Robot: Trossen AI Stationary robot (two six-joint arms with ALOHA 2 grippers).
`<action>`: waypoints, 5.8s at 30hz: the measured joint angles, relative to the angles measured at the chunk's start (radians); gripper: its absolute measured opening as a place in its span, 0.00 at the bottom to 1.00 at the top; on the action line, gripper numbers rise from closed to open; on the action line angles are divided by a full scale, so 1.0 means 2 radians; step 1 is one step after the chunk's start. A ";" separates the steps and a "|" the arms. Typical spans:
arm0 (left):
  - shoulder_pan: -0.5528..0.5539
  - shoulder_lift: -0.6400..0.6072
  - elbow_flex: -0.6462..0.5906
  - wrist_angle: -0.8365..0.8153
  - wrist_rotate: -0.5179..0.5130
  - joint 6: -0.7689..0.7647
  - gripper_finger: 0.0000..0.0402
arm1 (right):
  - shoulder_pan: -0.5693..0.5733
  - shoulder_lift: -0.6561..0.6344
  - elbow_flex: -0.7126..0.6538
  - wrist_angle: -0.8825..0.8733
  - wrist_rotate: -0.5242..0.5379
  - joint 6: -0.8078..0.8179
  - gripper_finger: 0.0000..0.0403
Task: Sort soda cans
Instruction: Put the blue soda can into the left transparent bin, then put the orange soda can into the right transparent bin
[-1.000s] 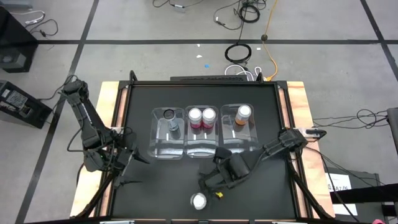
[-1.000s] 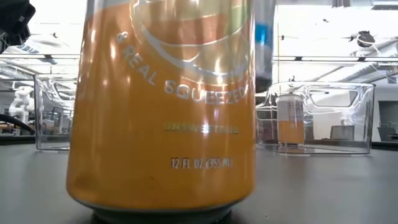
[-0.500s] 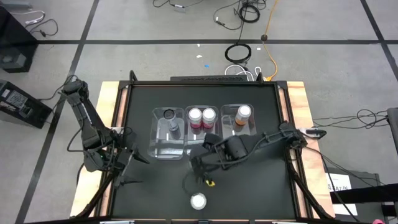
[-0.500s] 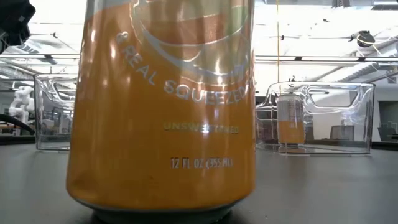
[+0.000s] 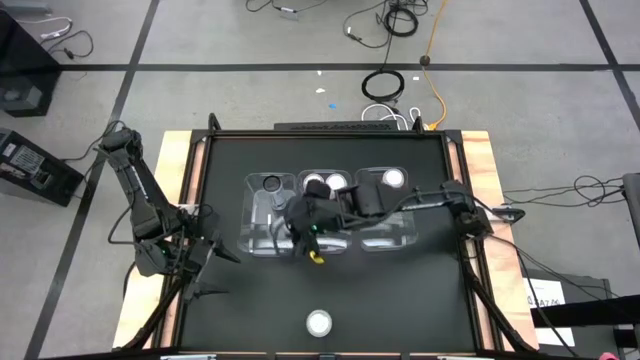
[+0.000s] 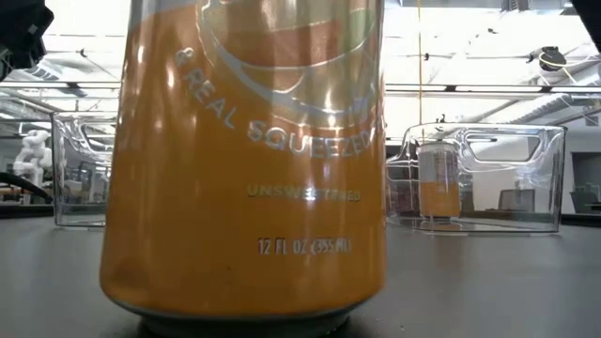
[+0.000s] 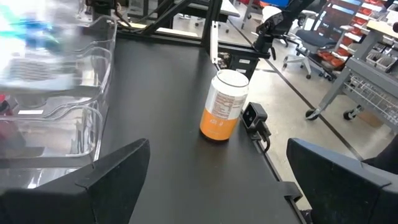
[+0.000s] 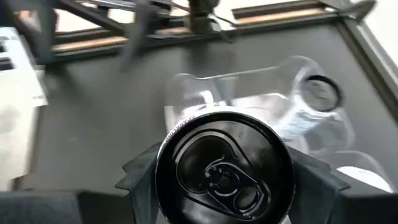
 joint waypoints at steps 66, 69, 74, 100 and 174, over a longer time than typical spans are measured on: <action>0.000 0.000 0.000 -0.009 -0.005 0.000 0.96 | -0.092 0.108 0.000 0.026 -0.077 -0.054 0.74; 0.000 0.000 0.000 -0.009 -0.005 0.003 0.96 | -0.092 0.088 0.000 0.016 -0.077 -0.054 0.74; 0.001 0.000 0.000 -0.009 -0.026 0.003 0.96 | -0.089 0.053 0.000 -0.033 -0.075 -0.038 0.74; 0.001 0.000 0.000 -0.009 -0.062 0.004 0.96 | 0.117 0.005 0.000 -0.142 0.006 0.097 0.74; 0.001 0.000 0.000 -0.014 -0.060 0.003 0.96 | 0.200 0.153 -0.001 -0.056 -0.039 0.208 0.95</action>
